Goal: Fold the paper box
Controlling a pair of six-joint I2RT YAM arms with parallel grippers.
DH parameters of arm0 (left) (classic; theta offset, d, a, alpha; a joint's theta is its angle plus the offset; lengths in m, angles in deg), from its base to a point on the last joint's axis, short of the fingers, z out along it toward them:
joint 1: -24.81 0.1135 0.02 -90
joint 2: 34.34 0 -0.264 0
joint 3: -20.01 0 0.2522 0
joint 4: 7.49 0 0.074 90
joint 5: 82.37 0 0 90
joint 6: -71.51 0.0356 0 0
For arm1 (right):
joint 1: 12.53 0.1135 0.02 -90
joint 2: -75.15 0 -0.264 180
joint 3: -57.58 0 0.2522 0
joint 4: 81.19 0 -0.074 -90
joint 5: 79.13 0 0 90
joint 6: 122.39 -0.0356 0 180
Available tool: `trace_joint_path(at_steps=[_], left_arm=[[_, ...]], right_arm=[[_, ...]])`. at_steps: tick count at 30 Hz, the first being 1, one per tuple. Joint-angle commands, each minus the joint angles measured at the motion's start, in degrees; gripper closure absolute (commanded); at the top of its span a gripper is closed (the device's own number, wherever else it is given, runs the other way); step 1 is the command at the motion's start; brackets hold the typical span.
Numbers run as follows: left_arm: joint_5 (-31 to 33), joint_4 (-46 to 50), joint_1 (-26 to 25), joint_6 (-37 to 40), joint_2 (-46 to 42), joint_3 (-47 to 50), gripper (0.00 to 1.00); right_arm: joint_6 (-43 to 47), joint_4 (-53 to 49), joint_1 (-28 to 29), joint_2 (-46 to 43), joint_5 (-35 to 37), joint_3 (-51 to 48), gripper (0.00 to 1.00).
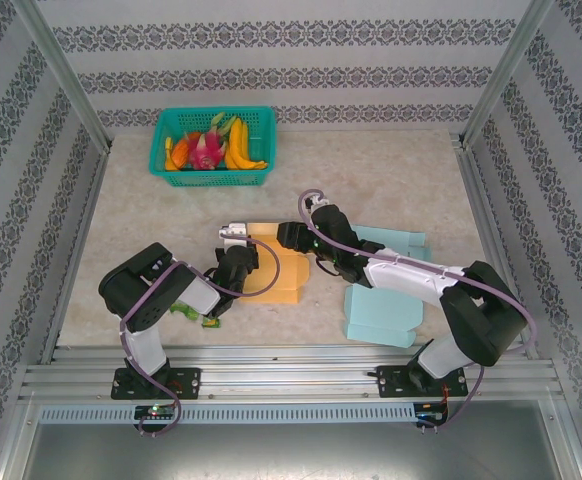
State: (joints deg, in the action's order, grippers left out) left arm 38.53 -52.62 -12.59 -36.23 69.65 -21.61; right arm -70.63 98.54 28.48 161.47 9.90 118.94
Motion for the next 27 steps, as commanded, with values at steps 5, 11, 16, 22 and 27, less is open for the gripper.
trace_joint_path(at_steps=[5, 11, 16, 22, 27], left_arm=[[2.01, 0.87, -0.69, -0.04, -1.94, 0.60, 1.00], [2.14, 1.15, -0.74, -0.61, -2.21, 0.66, 1.00], [3.16, 1.41, -0.82, -0.98, -2.38, 0.96, 1.00], [3.99, 1.83, -0.82, -1.01, -3.24, 1.50, 1.00], [4.41, 1.76, -0.82, -1.22, -3.61, 1.76, 1.00]], right_arm=[[4.14, -2.96, 1.72, -7.29, 6.67, -2.15, 0.40], [5.13, -5.85, 3.16, -6.21, 8.08, 0.94, 0.39], [3.63, -4.81, 4.33, -2.05, 7.44, 2.98, 0.39], [2.09, -3.71, 4.51, 0.56, 9.09, 1.81, 0.39], [2.29, -4.08, 3.79, 1.06, 9.93, 0.46, 0.39]])
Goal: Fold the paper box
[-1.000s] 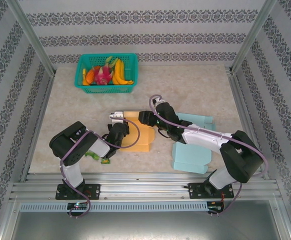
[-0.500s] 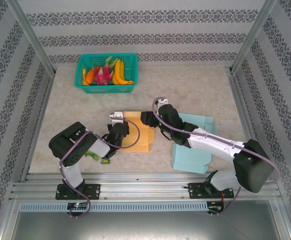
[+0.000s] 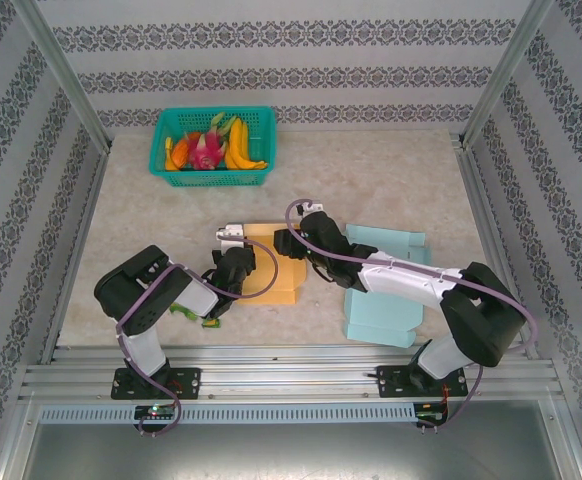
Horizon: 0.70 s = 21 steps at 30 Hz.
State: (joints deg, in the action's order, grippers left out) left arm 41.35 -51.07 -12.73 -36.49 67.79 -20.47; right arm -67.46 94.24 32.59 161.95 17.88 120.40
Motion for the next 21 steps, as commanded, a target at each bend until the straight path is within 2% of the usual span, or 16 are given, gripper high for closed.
trace_joint_path(at_steps=[1, 10, 17, 21], left_arm=[[1.57, 0.21, -0.69, -0.91, -1.84, 0.66, 1.00], [0.53, 0.35, -0.69, -1.06, -2.19, 0.70, 1.00], [0.36, 1.13, -0.83, -1.07, -2.22, 0.17, 1.00], [0.40, 1.37, -0.96, -0.95, -2.19, -0.24, 1.00]], right_arm=[[-0.63, -0.05, -0.81, 0.57, 1.95, -1.36, 0.39], [2.72, -1.69, -6.30, 0.12, 3.36, -3.51, 0.39], [1.13, 2.33, -5.88, 2.73, -4.24, -1.91, 0.38], [0.60, 2.13, -3.79, 3.54, -5.88, -0.17, 0.38]])
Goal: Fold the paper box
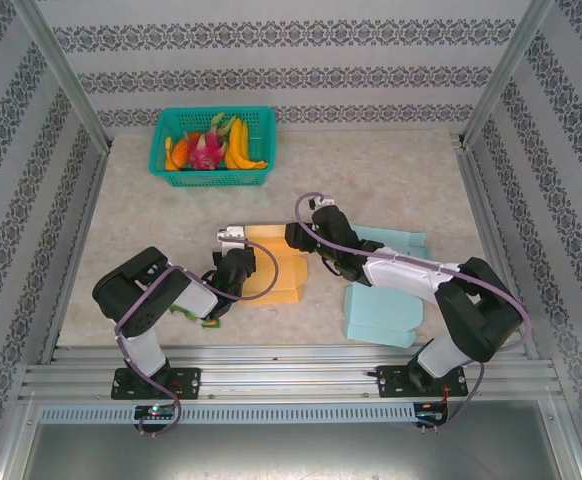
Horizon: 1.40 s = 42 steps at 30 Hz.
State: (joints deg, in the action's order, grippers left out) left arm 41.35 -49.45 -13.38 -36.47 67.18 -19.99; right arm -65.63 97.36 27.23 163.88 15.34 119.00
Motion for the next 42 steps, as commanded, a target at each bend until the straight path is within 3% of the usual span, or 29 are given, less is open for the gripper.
trace_joint_path(at_steps=[1, 11, 21, 28, 37, 42], left_arm=[[0.46, -0.10, -0.39, -0.87, -1.58, -0.69, 1.00], [1.39, 1.61, -0.39, -1.09, -1.79, -1.55, 1.00], [1.57, 3.03, -0.39, -2.23, -2.29, -1.94, 1.00], [0.63, 3.08, -0.39, -3.37, -2.29, -1.70, 1.00], [-0.22, 2.91, -0.48, -3.57, -2.37, -1.36, 1.00], [-0.31, 3.00, -0.48, -3.40, -2.11, -1.51, 1.00]], right_arm=[[-1.07, -1.24, 2.23, 1.41, -3.07, 1.59, 0.38], [3.18, -5.55, 8.00, -5.94, 6.40, 2.68, 0.39], [-0.10, -1.60, 9.50, -4.29, 8.10, -0.49, 0.38], [-5.96, 4.05, 5.13, -0.30, 0.07, -2.59, 0.37], [-10.61, 11.45, 1.55, 3.22, -4.86, -2.34, 0.34], [-12.12, 15.59, 2.44, 6.29, -10.36, -0.32, 0.35]])
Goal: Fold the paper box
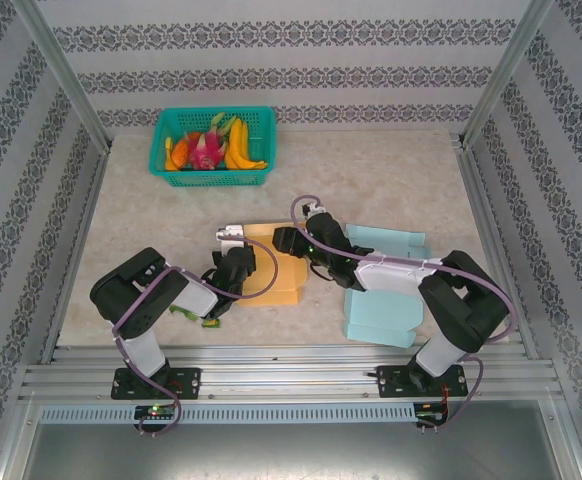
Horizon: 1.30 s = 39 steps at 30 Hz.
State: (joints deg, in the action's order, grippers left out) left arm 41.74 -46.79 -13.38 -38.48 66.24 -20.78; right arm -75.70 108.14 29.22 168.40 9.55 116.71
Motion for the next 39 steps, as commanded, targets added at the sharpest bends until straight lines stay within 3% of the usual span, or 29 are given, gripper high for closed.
trace_joint_path(at_steps=[1, 5, 10, 27, 39], left_arm=[[-0.77, 0.36, -0.56, -1.37, -1.06, -0.81, 1.00], [-1.10, 0.21, -0.56, -1.41, -0.40, -1.12, 1.00], [-1.22, 0.15, -0.61, -1.55, -0.03, -1.24, 1.00], [-2.31, 1.29, -0.22, -3.33, 0.21, -1.79, 1.00], [-2.36, 1.99, -0.21, -2.67, -1.63, -0.58, 1.00]], right_arm=[[-2.13, 6.01, 1.01, 2.33, -5.47, 2.45, 0.34], [-2.91, 11.51, 1.95, 3.78, -8.59, 2.99, 0.35], [-0.99, 13.89, 2.02, 2.62, -6.19, 0.84, 0.35], [18.82, 16.48, -2.91, 2.29, -3.83, -10.09, 0.32], [16.14, 14.17, -8.57, 3.08, 3.70, -12.05, 0.32]])
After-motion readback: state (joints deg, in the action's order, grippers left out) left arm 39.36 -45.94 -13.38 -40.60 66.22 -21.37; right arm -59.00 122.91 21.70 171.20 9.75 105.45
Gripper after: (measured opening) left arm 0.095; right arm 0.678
